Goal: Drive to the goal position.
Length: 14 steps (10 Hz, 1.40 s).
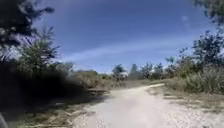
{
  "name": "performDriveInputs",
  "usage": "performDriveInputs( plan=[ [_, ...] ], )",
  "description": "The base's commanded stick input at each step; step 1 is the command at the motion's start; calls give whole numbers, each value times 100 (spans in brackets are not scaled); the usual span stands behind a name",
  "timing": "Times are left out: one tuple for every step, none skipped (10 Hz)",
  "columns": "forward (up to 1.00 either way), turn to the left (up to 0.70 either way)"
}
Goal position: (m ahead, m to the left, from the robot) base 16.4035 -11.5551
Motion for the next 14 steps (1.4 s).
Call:
performDriveInputs(
  plan=[
    [50,0],
    [50,0],
    [50,0],
    [50,0],
    [50,0],
    [50,0],
    [50,0],
    [50,0],
    [50,0],
    [50,0],
    [50,0],
    [50,0],
    [50,0],
    [50,0]
  ],
)
